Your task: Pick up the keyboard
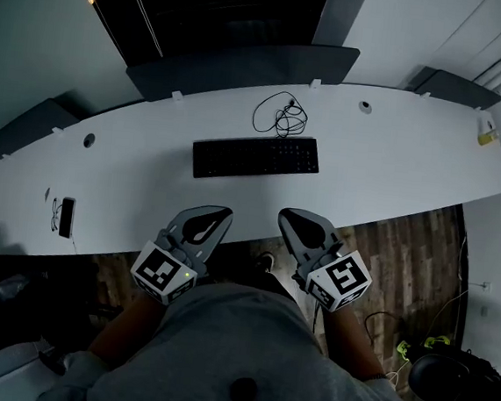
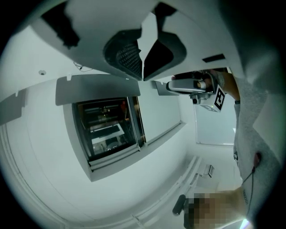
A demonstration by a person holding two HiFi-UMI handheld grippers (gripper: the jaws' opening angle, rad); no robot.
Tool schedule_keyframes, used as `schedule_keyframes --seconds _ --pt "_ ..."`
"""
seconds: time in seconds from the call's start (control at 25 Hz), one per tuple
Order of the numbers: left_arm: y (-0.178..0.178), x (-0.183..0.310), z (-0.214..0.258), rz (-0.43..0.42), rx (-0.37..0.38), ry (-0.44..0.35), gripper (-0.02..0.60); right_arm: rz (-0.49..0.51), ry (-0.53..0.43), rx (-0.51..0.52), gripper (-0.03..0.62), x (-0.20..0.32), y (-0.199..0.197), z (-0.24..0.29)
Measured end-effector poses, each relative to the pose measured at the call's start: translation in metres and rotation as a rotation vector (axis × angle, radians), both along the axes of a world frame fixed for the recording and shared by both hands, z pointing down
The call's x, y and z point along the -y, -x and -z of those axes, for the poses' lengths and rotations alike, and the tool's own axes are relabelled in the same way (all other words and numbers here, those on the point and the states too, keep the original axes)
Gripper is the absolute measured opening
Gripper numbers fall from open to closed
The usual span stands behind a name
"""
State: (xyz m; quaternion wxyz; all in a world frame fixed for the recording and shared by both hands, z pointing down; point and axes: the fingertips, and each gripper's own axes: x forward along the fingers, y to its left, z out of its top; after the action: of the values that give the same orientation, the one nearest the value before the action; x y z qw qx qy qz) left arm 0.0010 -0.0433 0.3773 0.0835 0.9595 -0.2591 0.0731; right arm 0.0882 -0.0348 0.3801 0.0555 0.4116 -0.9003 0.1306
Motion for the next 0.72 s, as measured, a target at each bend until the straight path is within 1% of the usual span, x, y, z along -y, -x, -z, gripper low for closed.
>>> schedule_keyframes --seconds 0.16,0.24,0.36,0.52,0.72 --pt "-0.023 0.007 -0.002 0.01 0.012 0.017 0.003 0.05 0.013 0.007 0.017 0.008 -0.016 -0.003" --pt "-0.034 0.01 -0.002 0.011 0.004 0.026 0.005 0.078 0.024 0.013 0.017 0.012 -0.025 -0.005" --pt "-0.045 0.013 0.0 0.027 0.011 0.02 0.005 0.108 0.036 0.01 0.017 0.015 -0.034 -0.008" --pt "-0.052 0.015 -0.003 0.047 0.034 0.014 0.005 0.122 0.043 0.004 0.017 0.019 -0.045 -0.013" --pt "-0.049 0.022 -0.011 0.088 0.049 0.036 0.003 0.125 0.069 0.002 0.017 0.024 -0.052 -0.024"
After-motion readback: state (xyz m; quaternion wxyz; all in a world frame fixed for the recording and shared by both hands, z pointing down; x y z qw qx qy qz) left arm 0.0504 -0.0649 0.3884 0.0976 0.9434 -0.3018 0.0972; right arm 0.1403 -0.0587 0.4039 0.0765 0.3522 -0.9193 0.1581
